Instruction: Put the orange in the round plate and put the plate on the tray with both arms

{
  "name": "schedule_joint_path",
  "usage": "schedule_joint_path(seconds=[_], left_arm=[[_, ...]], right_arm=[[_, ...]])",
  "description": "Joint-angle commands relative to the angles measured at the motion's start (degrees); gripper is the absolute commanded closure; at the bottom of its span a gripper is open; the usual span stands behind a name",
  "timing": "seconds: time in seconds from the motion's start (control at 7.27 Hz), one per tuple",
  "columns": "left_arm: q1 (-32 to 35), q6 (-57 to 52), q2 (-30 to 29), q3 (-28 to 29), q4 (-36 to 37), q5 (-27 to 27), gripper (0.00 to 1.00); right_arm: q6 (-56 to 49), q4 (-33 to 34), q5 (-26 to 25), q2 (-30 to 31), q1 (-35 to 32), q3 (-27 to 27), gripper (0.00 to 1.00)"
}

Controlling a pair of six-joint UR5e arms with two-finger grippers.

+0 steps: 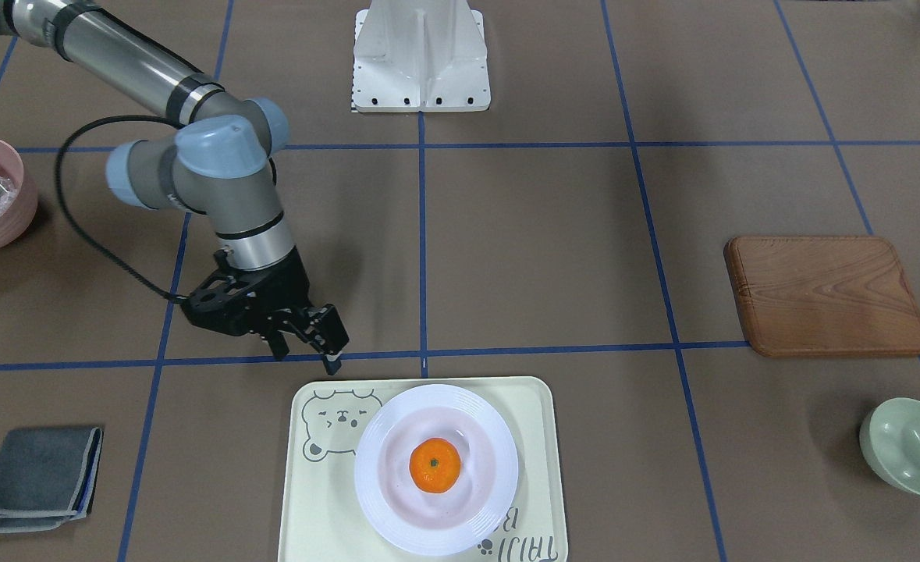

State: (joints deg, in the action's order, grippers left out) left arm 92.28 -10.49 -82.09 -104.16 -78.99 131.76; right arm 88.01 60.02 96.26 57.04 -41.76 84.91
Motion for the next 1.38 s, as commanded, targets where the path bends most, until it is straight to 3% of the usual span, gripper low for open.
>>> schedule_joint_path(seconds=[0.0,0.28,0.83,1.1,1.24], left_arm=[[0.1,0.0,0.3,-0.2,-0.3,1.1,0.01],[0.1,-0.1,0.3,0.4,-0.4,1.1,0.01],[0.0,-0.1,-0.5,0.1,-0.3,1.0,0.01],[0.0,0.0,-1.0,1.1,-0.2,1.0,0.01],[0.0,0.0,-0.8,1.1,-0.2,0.8,0.01]], right_arm=[[-23.7,13.1,11.7,6.8,-9.1,8.2,0.00],[-45.4,21.6,19.5,14.9,-18.7,15.4,0.00],[-85.6,21.8,28.9,32.2,-38.0,16.3,0.00],[-94.6,22.8,32.3,37.8,-43.8,16.2,0.00],[-98.0,28.6,34.7,37.9,-46.7,16.9,0.00]])
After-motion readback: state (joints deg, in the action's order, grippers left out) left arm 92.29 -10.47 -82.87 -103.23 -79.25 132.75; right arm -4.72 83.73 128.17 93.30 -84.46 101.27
